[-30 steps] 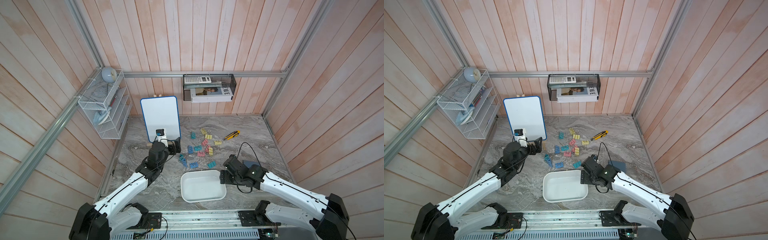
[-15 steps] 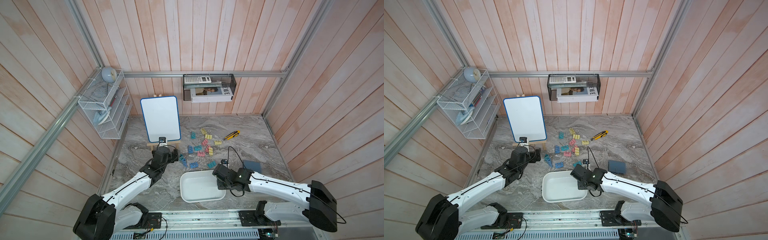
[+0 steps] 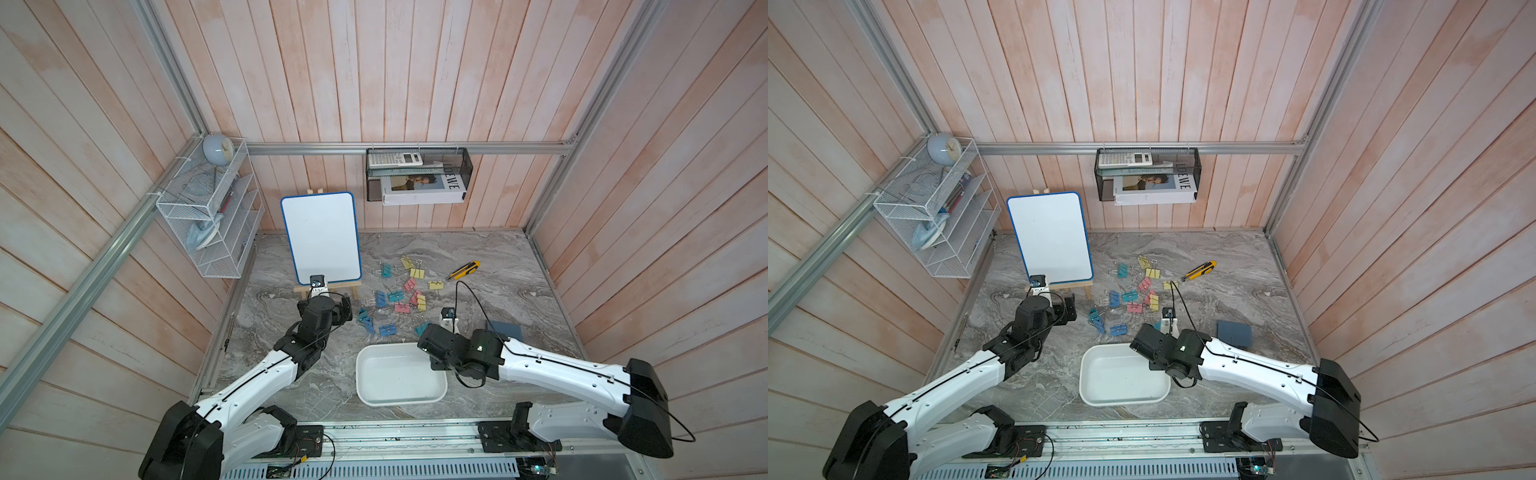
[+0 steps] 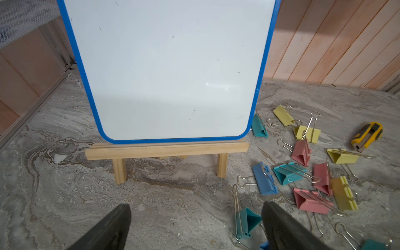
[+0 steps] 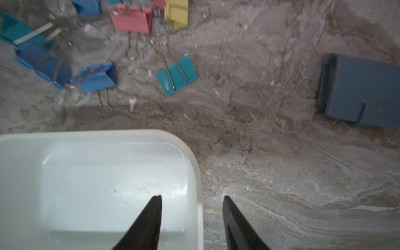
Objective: Put the binder clips in the storage box
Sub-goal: Adjust the storage box at the center of the board, then pick up the binder clip at the center of the board.
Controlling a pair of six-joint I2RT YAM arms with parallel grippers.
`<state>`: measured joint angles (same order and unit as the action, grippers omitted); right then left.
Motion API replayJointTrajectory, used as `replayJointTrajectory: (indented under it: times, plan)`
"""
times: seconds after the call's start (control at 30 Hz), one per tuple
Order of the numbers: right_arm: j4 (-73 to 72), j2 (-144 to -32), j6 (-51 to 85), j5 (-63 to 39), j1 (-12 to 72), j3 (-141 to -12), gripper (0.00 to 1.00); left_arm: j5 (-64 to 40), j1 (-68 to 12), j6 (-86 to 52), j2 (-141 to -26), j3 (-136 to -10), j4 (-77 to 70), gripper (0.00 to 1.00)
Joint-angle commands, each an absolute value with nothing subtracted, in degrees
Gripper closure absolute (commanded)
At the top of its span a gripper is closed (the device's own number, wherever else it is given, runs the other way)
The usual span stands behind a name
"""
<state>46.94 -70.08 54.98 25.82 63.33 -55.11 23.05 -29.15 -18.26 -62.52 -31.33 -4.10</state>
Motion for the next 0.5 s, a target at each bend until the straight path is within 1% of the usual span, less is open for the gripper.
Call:
replayJointTrajectory:
  times: [0.0,0.07,0.17,0.27,0.37,0.47]
  plan:
    - [38.2,-70.3,40.4,22.8,59.7,-56.9,0.5,24.7,-28.7,-18.8,-61.1,-30.1,-5.7,0.0]
    - [33.8,-74.1,32.7,13.4,56.6,-59.1,0.52,25.7,-28.6,-18.7,-60.9,-29.6,-5.7,0.0]
    - [33.6,-82.3,20.3,8.0,56.3,-64.4,0.54,26.0,-27.8,-19.3,-60.4,-28.9,-6.0,0.0]
    - [37.8,-90.4,10.4,7.8,56.3,-70.8,0.57,24.4,-26.4,-20.3,-60.1,-28.4,-6.5,0.0]
    - [42.6,-97.5,3.1,10.5,56.2,-76.8,0.62,22.5,-25.3,-20.9,-60.5,-28.2,-6.8,0.0]
    - [43.9,-102.0,-2.5,10.3,56.2,-79.1,0.61,21.6,-24.8,-21.0,-60.8,-28.5,-6.4,0.0]
